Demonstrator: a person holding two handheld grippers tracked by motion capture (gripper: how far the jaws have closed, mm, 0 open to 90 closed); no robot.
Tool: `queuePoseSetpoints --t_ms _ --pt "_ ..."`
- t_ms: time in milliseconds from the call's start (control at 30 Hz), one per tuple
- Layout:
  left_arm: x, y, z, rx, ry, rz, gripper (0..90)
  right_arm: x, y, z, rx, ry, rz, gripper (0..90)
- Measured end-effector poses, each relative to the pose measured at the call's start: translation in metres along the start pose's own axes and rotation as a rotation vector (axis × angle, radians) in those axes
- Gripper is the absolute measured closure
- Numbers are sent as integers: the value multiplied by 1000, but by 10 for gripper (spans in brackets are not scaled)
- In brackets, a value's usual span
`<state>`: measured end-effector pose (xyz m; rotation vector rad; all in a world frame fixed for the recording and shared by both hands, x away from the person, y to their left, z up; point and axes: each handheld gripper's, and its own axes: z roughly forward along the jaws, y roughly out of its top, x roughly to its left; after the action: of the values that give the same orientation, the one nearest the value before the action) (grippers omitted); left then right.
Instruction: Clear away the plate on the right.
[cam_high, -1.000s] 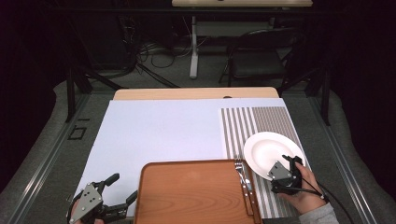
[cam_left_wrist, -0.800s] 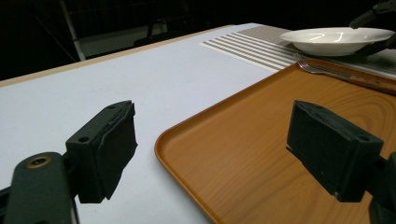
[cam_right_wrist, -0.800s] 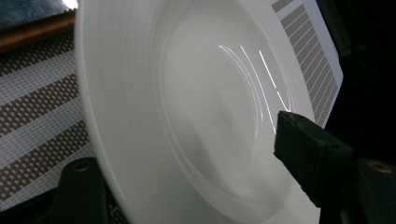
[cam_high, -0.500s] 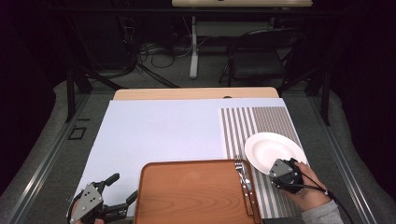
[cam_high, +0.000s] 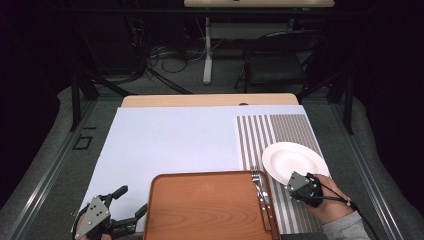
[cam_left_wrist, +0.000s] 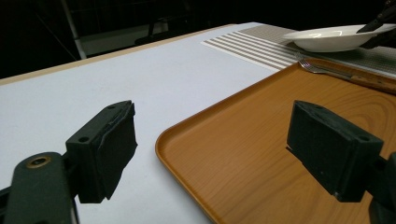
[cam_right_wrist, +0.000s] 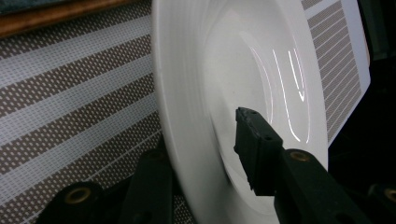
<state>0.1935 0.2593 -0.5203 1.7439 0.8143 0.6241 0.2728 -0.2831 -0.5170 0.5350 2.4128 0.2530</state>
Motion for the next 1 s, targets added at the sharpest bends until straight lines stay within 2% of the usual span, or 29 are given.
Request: queuePoseSetpoints --t_ms 33,100,133,167,267,300,500,600,633,767,1000 --pt "0 0 0 1 0 1 158 0 0 1 -19 -1 -12 737" --pt "0 0 0 2 -2 2 158 1 2 0 -6 8 -29 769" --pt "0 0 1 2 -2 2 158 2 2 2 -38 1 -43 776" --pt "0 0 1 2 -3 1 158 2 2 0 -22 3 -49 782" --pt "0 0 1 6 -6 -1 158 0 3 -1 -24 2 -96 803" --pt "0 0 1 6 -7 -1 158 0 3 0 -40 3 -100 810" --pt "0 0 2 8 -5 -2 158 -4 7 -2 -33 11 -121 824" --pt "0 0 2 9 -3 -3 158 -7 7 -4 -50 24 -105 825" --pt "0 0 2 9 -3 -2 158 -8 6 -6 -58 31 -86 826" --pt "0 0 3 10 -2 -3 158 -14 4 -17 -99 83 41 826" --pt "0 0 3 15 -3 -2 158 -16 5 -35 -136 124 66 826"
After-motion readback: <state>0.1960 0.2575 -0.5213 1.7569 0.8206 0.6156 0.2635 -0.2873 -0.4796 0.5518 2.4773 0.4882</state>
